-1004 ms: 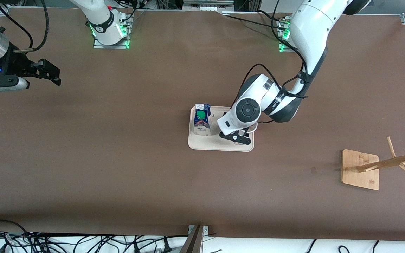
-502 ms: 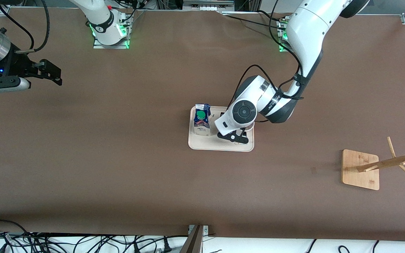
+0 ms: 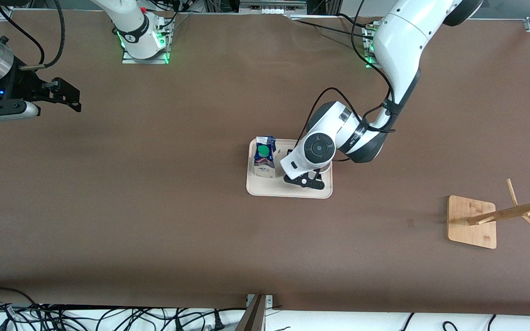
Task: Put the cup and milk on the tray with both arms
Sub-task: 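Carry the mug with the left gripper and lower it onto the tray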
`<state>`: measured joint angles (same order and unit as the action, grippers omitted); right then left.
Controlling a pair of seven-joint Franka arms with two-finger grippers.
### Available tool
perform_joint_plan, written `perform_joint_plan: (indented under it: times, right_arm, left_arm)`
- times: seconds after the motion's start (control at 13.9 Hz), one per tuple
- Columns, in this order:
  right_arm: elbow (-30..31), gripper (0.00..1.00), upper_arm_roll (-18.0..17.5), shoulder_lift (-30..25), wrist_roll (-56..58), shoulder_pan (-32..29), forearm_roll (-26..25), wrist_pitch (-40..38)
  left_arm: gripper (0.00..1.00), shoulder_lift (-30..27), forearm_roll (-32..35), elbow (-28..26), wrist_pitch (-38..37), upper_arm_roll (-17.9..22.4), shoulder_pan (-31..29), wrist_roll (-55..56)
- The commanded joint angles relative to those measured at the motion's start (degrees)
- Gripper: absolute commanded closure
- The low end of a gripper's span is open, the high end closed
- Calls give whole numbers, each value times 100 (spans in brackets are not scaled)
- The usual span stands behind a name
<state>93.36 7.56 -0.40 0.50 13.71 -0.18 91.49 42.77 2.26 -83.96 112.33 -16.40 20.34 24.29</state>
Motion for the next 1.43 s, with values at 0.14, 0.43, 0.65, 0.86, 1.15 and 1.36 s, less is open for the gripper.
perform_joint_plan:
  times: [0.14, 0.43, 0.65, 0.86, 1.15, 1.36]
  right_arm:
    - [25, 0, 18, -40, 100, -8, 114, -43]
    - [157, 0, 158, -48, 346, -26, 280, 18]
    - [148, 0, 132, -171, 241, -17, 352, -17]
    - [139, 0, 115, -189, 240, -17, 317, -8]
    - [25, 0, 114, -162, 311, -8, 290, 0]
    - [-63, 0, 115, -119, 276, -8, 290, -8]
  left_arm:
    - [0, 144, -24, 170, 105, 40, 14, -74]
    - [0, 30, -86, 196, 52, 31, -38, 23]
    - [0, -198, -95, 301, -228, 14, -12, 748]
    - [0, -532, -51, 275, -579, 31, -21, 1121]
    - [0, -1348, -15, 187, -1124, 101, -292, 841]
    - [0, -2025, -7, 196, -1572, 110, -854, 9]
